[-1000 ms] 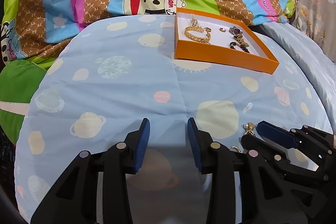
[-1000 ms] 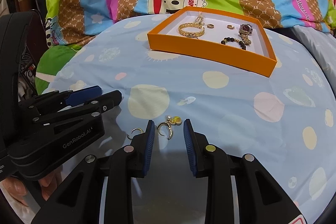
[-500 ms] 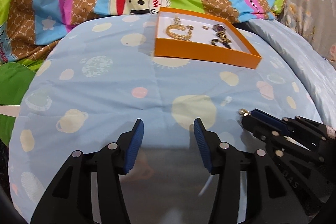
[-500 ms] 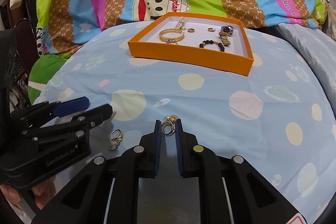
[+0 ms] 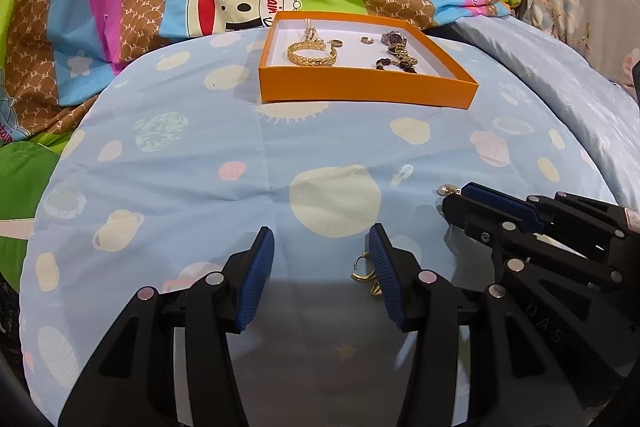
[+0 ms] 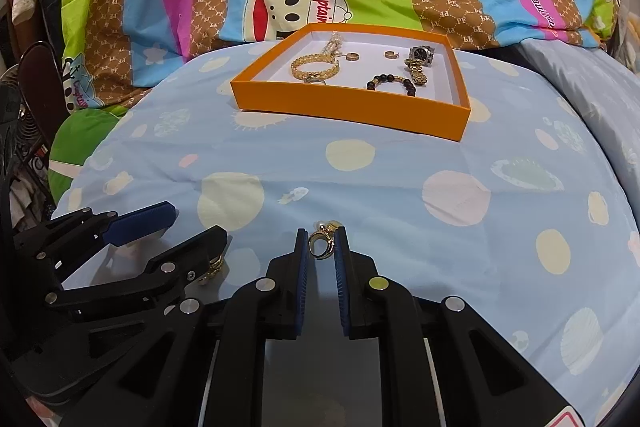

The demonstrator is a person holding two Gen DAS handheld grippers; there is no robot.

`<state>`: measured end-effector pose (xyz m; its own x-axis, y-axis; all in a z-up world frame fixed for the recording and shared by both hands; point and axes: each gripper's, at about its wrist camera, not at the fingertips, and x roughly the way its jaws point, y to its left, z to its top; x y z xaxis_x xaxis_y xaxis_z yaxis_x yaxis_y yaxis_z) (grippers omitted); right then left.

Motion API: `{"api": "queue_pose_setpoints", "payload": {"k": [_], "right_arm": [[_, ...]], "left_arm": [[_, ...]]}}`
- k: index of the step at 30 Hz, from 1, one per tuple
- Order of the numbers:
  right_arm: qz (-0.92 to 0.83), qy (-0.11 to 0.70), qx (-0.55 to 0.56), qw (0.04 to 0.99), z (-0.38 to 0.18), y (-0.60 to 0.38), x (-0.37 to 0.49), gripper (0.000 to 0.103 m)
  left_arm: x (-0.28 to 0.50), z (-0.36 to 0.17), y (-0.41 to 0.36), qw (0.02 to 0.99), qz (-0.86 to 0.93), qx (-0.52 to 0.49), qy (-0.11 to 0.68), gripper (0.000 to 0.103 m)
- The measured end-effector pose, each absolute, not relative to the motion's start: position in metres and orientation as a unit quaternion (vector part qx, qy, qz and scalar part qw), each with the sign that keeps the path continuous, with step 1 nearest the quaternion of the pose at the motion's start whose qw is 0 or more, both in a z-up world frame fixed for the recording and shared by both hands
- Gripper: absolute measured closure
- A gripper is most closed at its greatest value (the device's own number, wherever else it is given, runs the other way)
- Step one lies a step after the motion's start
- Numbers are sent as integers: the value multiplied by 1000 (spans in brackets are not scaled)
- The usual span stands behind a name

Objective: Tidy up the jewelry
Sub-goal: 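Grasp a gold earring from the sheet with the right tool, then grasp the last small gold earring with the left tool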

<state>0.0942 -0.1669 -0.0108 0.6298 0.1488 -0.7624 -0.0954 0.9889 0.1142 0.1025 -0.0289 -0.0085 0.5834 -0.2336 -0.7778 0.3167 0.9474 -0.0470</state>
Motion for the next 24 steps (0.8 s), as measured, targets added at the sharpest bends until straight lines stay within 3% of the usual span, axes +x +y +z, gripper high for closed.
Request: {"api": "queue_pose_setpoints", "payload": {"k": [11,24], "right_arm": [[67,427,38,901,-12,-170,95,91],[67,427,39,901,-12,-171,95,91]], "left_arm": [[102,-10,-31,888,-153,54,431,56],[103,-9,-28,888,-159,44,430,96]]}}
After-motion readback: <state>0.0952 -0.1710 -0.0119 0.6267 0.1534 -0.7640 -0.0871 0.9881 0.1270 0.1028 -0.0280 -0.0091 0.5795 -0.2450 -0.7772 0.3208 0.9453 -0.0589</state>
